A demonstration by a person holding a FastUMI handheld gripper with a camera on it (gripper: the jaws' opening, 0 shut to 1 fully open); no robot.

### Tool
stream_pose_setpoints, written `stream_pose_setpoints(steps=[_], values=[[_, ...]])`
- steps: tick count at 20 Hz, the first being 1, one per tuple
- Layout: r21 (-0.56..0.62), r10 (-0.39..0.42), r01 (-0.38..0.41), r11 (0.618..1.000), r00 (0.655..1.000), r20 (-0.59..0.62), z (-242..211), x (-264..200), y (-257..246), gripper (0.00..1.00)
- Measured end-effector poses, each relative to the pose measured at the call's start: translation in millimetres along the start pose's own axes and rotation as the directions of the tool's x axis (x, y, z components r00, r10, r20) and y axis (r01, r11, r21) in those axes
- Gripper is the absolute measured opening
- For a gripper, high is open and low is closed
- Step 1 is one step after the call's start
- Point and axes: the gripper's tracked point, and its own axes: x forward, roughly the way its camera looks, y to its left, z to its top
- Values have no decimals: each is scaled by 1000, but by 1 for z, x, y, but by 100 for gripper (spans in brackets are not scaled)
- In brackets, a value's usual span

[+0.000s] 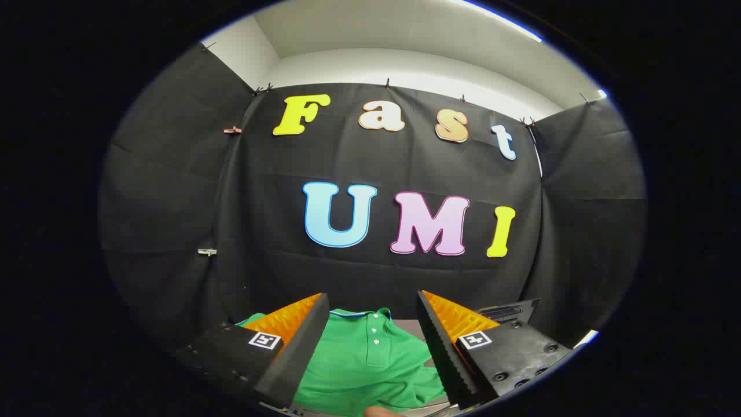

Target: Put the clothes into the washing machine and then close the washing machine lid.

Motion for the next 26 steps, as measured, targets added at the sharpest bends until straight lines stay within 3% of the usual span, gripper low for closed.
stream_pose_setpoints(steps=[10,17,23,26], values=[[15,-41,41,999,999,-6,-2,-6,-9,93],[37,-53,53,998,999,-11,-4,-8,-12,98],[45,29,-25,999,995,-100,-25,6,6,98],[57,52,-40,998,974,-222,-46,27,9,98]])
